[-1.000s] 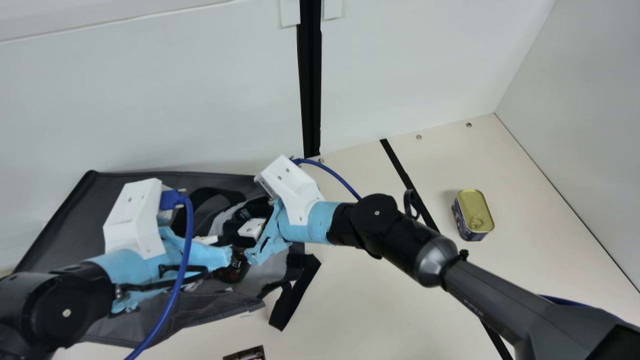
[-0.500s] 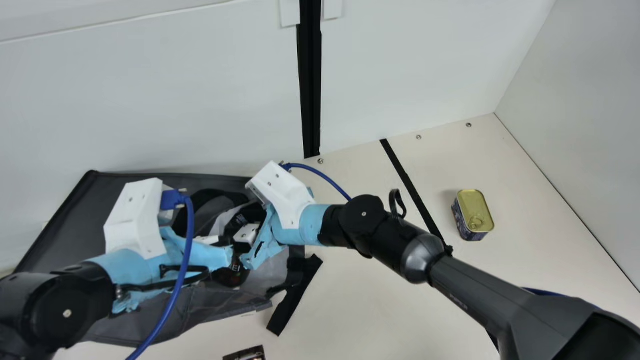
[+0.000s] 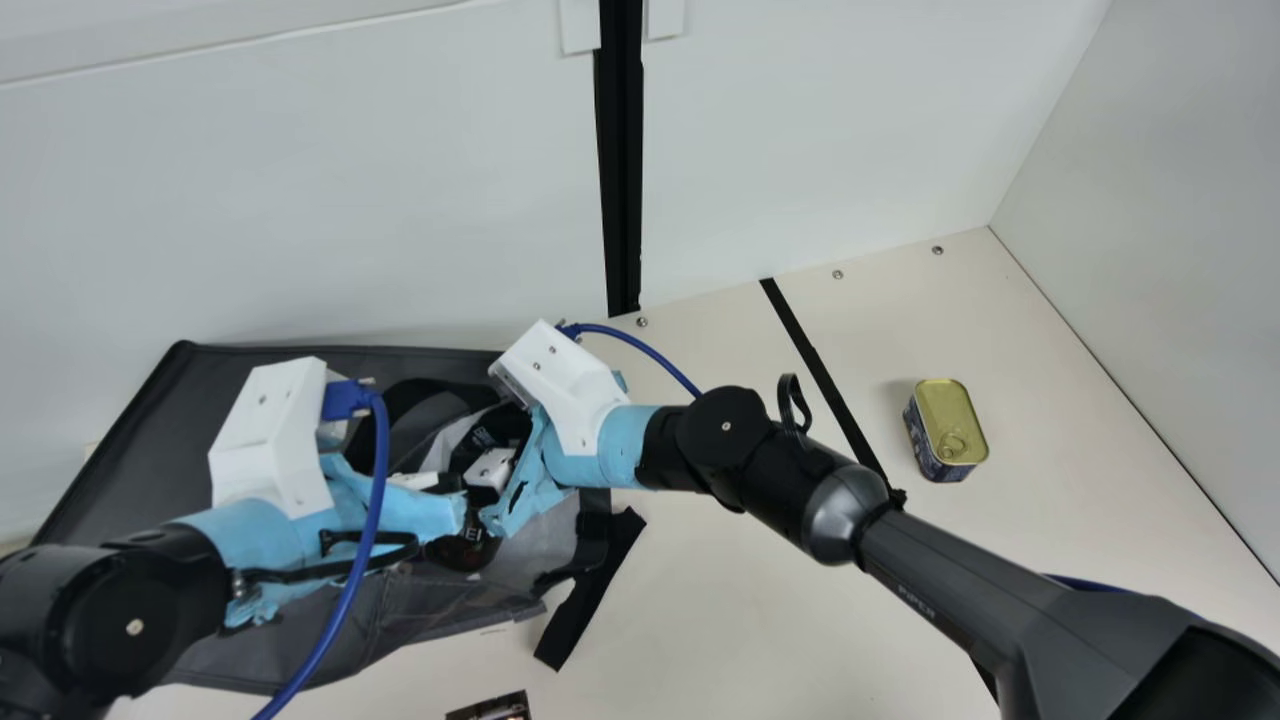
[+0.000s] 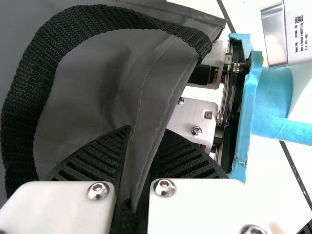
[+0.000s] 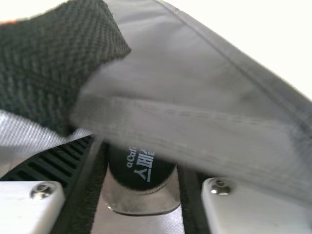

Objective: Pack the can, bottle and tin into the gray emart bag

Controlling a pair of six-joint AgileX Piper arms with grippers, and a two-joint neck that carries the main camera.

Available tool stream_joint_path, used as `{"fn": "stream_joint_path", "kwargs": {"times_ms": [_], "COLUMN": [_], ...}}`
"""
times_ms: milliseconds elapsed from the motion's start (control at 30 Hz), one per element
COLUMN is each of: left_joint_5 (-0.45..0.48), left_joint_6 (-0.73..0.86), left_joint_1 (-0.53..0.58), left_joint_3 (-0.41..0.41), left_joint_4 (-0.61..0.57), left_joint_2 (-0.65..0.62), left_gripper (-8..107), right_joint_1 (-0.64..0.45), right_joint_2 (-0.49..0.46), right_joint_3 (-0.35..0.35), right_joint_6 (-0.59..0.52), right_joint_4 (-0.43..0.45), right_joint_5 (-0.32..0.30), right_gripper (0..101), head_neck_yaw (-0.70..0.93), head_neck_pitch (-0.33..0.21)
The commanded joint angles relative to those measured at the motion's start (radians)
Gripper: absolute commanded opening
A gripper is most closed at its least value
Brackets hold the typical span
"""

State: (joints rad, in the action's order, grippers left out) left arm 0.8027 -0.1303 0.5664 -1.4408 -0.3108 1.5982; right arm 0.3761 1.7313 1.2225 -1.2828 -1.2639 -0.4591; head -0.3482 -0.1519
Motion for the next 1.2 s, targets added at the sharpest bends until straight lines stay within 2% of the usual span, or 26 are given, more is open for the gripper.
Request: {"fn": "stream_joint_path", "kwargs": {"times_ms": [0, 300, 1167], "left_joint_5": [0.000, 0.000, -0.002], "left_joint_6": [0.000, 0.000, 0.000], "left_joint_1": [0.000, 0.000, 0.000], "left_joint_3": [0.000, 0.000, 0.000], "left_joint_4": [0.000, 0.000, 0.002], "left_joint_2": [0.000, 0.000, 0.000], "left_gripper": [10, 10, 10], "right_joint_1": [-0.001, -0.005, -0.108], "right_joint_2": [-0.002, -0.010, -0.150], "right_joint_3": [0.000, 0.000, -0.082], "right_joint_6": [0.002, 0.018, 0.041], "right_joint_4": [0.006, 0.026, 0.056], "right_joint_5": [-0.002, -0.004, -0.088], "right_gripper": [61, 91, 91], "head_neck_yaw": [-0.001, -0.001, -0.001], "head_neck_pitch": [-0.023, -0.023, -0.023]}}
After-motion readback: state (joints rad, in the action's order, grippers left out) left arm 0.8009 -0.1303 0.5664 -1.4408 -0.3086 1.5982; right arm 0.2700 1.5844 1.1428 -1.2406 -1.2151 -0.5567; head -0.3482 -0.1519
